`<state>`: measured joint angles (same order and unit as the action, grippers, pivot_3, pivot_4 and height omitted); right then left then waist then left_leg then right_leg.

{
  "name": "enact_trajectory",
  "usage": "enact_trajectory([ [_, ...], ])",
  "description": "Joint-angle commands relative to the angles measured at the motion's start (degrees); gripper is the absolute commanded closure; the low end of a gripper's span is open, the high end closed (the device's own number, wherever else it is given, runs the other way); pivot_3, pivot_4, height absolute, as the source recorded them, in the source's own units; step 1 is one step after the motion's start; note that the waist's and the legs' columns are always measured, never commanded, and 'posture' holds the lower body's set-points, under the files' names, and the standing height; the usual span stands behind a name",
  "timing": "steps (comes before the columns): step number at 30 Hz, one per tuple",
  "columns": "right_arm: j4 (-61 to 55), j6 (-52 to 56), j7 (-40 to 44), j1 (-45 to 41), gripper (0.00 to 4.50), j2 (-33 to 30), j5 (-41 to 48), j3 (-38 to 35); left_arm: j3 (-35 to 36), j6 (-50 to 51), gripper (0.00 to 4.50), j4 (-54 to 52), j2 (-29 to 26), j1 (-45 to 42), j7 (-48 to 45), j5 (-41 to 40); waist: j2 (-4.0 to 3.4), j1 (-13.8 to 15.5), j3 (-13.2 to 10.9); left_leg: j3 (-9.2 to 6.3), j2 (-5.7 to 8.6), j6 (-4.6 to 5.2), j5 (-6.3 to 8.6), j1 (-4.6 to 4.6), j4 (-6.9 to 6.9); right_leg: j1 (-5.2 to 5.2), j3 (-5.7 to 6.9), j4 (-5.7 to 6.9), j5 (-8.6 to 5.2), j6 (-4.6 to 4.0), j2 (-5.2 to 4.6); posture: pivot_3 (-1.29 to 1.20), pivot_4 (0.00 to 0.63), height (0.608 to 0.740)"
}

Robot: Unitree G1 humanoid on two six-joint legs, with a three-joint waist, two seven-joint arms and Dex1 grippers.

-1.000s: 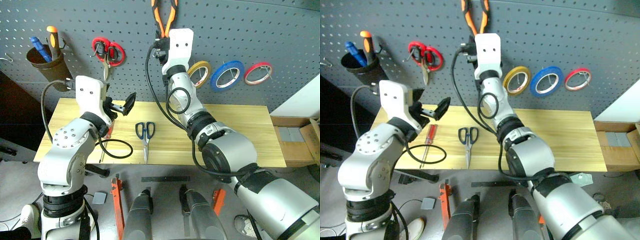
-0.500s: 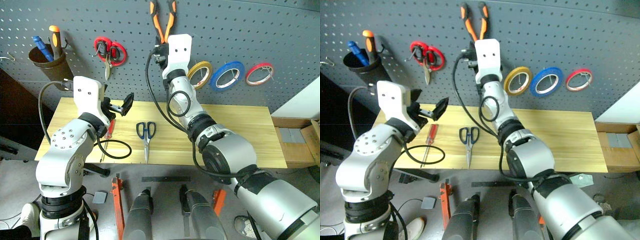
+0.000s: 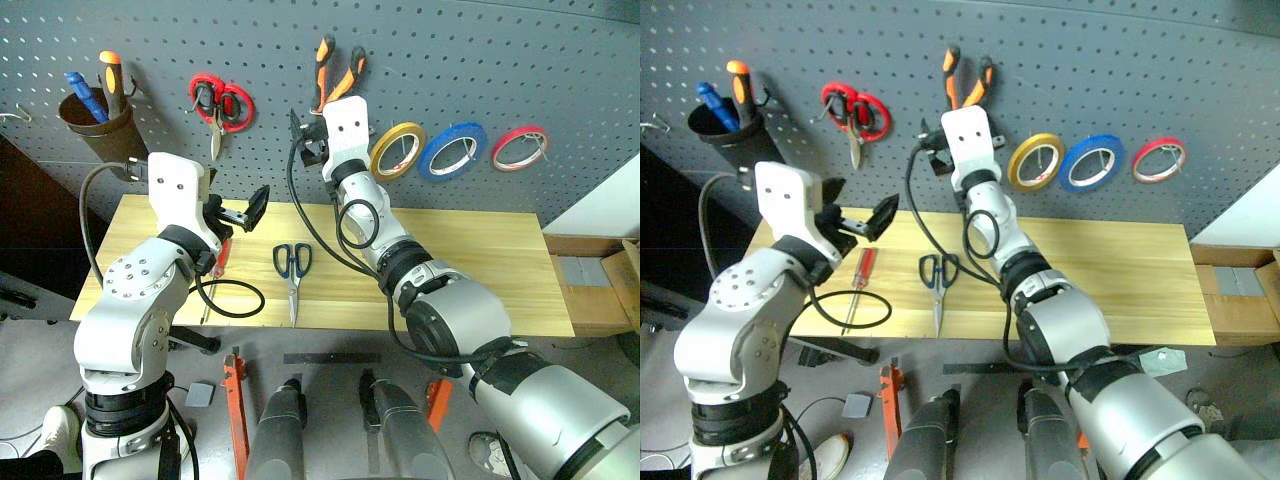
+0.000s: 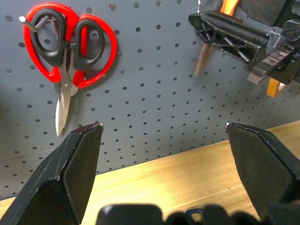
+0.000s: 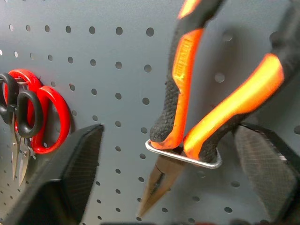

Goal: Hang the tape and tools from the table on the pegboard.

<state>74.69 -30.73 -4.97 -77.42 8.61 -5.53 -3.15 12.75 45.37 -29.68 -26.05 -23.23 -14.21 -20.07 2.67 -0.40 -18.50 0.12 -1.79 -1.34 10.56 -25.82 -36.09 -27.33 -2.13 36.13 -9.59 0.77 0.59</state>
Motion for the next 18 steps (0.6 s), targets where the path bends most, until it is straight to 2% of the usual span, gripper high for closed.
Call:
enact_trajectory([
  [1,-3.3,-0.4,-0.1,0.5,0.03,0.0,-0.1,0.4,0.0,-2.2,0.00,-1.0,0.0,-0.8,0.0,0.2,0.01,0.0,0.0,0.00,0.00,0.00,0.00,0.00,0.00,0.00,0.00,0.00,0.00,0.00,0.00,0.08,0.300,0.740],
  [6,-9.0,-1.0,4.5,5.3,0.03,-0.8,0.8,1.0,-0.5,-3.4,0.00,0.3,0.1,-1.4,0.0,0.6,0.02,0.0,0.0,0.00,-0.01,0.00,0.00,0.00,0.00,0.01,0.00,-0.01,0.00,0.00,-0.01,0.06,0.299,0.740],
  [9,-18.4,1.9,10.3,10.8,0.03,-1.0,2.7,1.9,-1.4,-3.3,0.00,0.2,0.5,-1.4,0.8,1.2,0.02,0.0,0.0,-0.01,-0.02,0.00,0.00,0.00,-0.01,0.03,0.00,-0.01,0.01,0.01,-0.08,0.05,0.297,0.740],
  [14,-44.6,16.3,20.0,24.8,0.03,-2.9,6.1,6.1,-4.0,-2.0,0.00,-0.7,2.8,-0.2,4.1,3.2,0.02,0.0,0.0,-0.03,-0.10,0.00,0.00,0.01,-0.03,0.05,-0.01,0.07,0.02,0.03,-0.17,0.03,0.303,0.740],
  [18,-67.4,32.1,30.0,36.4,0.03,-9.0,10.8,10.5,-8.4,0.1,0.00,-0.7,9.2,2.8,10.5,6.4,0.02,0.0,0.0,0.00,-0.04,0.00,0.00,0.02,-0.15,0.06,-0.04,0.16,0.01,0.04,-0.24,0.00,0.316,0.740],
])
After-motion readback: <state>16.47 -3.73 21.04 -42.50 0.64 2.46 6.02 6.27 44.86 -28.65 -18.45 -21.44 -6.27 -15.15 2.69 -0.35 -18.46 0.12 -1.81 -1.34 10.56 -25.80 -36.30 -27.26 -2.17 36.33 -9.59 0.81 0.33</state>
